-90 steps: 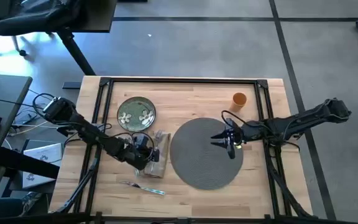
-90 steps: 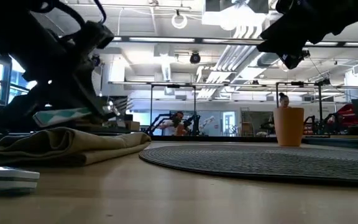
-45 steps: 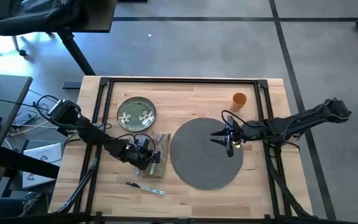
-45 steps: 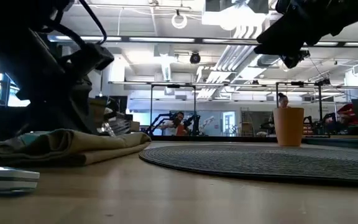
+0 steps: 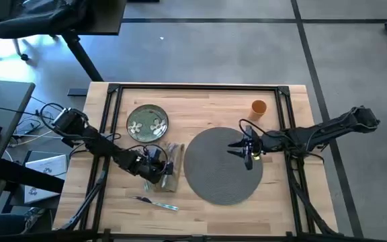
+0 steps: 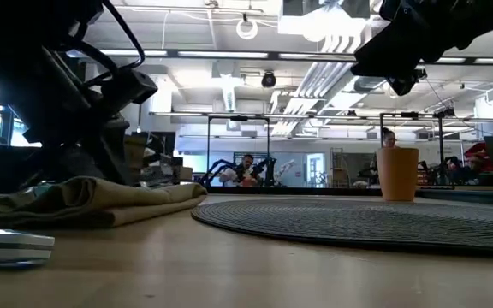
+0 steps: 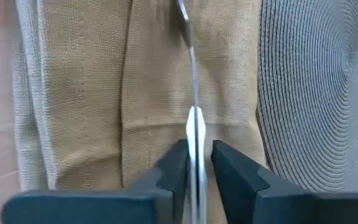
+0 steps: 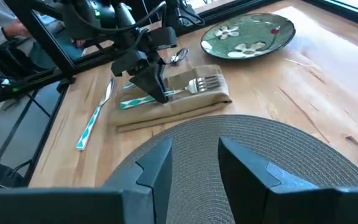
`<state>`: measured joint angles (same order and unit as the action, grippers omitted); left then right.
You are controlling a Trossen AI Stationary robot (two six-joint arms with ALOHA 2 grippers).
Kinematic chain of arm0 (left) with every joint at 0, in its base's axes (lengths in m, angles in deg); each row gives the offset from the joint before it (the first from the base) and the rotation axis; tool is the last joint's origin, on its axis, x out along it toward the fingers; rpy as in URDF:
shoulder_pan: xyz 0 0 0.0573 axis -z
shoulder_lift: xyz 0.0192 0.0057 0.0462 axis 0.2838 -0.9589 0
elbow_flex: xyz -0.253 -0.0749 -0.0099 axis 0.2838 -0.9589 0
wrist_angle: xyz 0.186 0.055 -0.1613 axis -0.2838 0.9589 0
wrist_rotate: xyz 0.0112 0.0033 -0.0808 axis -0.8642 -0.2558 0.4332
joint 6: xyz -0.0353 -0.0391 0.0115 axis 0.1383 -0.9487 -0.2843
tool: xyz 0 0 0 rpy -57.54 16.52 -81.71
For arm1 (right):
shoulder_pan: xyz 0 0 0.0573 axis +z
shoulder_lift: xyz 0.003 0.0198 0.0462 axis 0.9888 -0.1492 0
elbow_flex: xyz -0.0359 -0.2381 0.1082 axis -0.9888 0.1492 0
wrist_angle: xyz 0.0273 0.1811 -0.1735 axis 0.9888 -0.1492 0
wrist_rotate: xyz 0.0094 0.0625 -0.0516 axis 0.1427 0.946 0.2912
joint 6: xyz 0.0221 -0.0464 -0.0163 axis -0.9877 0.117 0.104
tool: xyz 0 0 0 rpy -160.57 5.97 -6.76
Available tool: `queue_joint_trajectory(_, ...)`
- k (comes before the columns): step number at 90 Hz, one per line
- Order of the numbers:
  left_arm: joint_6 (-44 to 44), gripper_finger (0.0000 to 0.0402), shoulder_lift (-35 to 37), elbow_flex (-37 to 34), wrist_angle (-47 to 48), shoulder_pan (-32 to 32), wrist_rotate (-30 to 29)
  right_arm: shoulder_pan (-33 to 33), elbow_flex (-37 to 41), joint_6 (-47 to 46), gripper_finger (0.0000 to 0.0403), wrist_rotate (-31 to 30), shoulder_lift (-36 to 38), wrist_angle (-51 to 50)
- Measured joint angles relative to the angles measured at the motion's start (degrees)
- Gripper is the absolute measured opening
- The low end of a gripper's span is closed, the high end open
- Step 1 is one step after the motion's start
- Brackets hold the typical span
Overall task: Set table place
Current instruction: Put the blue fork on top of the brown table napkin
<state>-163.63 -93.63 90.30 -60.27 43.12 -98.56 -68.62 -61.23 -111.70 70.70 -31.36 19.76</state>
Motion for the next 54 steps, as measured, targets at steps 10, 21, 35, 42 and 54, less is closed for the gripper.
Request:
queue_joint_trajectory(10, 2.86, 0.0101, 0.52, 0.07, -0.14, -0.09, 3.43, 0.0, 0.0, -0.49, 0.011, 0.58, 0.0, -0.19)
queue_joint_trajectory(21, 3.47, 0.011, 2.48, -0.01, 1.45, 0.0, 6.33, 0.0, 0.0, -0.52, 0.011, 1.99, 0.0, -0.2)
queue_joint_trajectory(35, 6.0, 0.0108, 6.39, -0.09, 5.18, -0.04, 7.1, 0.0, 0.0, -0.52, 0.011, 3.23, 0.0, -0.19)
queue_joint_trajectory(42, 6.43, 0.0108, 7.52, -0.09, 7.66, -0.05, 7.63, 0.0, 0.0, -0.52, 0.011, 3.86, 0.0, -0.16)
queue_joint_trajectory(54, 6.46, 0.0108, 8.51, -0.09, 11.9, -0.04, 10.53, 0.02, 0.0, -0.52, 0.011, 4.69, 0.0, -0.19)
